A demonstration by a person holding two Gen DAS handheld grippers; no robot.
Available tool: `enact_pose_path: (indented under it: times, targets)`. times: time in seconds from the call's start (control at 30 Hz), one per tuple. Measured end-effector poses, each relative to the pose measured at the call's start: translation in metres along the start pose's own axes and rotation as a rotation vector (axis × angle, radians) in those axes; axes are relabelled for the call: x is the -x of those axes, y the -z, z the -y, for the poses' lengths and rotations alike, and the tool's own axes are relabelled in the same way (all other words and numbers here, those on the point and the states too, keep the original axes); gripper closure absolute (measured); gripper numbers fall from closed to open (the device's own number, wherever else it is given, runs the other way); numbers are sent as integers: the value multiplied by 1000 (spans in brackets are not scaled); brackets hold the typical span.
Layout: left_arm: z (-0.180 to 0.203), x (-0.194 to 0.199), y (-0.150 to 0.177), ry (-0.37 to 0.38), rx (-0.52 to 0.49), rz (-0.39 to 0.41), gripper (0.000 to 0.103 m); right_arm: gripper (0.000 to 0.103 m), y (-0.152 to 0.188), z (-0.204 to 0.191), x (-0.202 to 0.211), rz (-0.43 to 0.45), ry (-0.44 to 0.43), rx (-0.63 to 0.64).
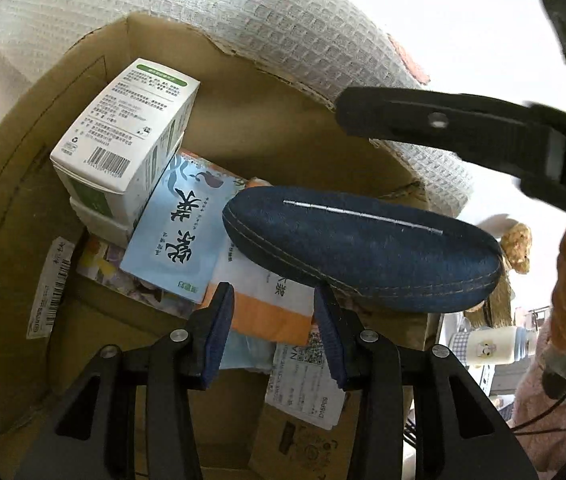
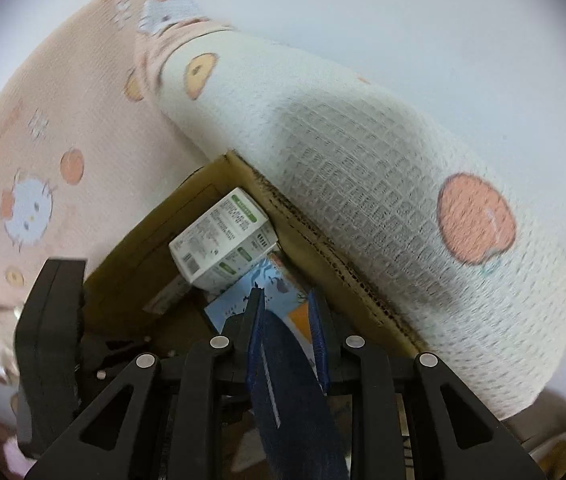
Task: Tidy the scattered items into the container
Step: 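Lower the denim case into the box beside the tissue pack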
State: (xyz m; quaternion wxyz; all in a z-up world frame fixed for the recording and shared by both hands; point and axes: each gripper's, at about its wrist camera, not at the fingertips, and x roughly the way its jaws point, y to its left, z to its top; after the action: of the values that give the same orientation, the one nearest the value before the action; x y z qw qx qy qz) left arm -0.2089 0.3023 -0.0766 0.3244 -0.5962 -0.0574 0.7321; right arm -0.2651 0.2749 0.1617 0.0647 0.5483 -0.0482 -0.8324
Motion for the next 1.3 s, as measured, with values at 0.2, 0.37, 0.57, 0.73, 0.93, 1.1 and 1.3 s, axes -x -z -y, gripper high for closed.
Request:
enact_pose_path:
  times: [0.2,0.37,0.57,0.73,0.93,1.1,1.3]
  targets:
    - [-10,-2,-1,1,44,7,58,83,9,-22,17,28,94,181]
    - [-18,-3,1,21,79,13,58,83,20,-22,23,-5,93,212]
    - [-18,-8,7,43,89,24,59,77,52,-10,32,9,84,178]
    - [-28,-4,8,58,153,74,66,66,69,2,48,99,55,97]
    - [-50,-5,9,167,299,77,66,59,88,2,57,164,13,91]
    - [-69,-15,18,282,461,61,60,69,94,3,34,119,-11,69]
    - [-77,-7,24,294,511,129,50,69,93,4,25,116,-32,53]
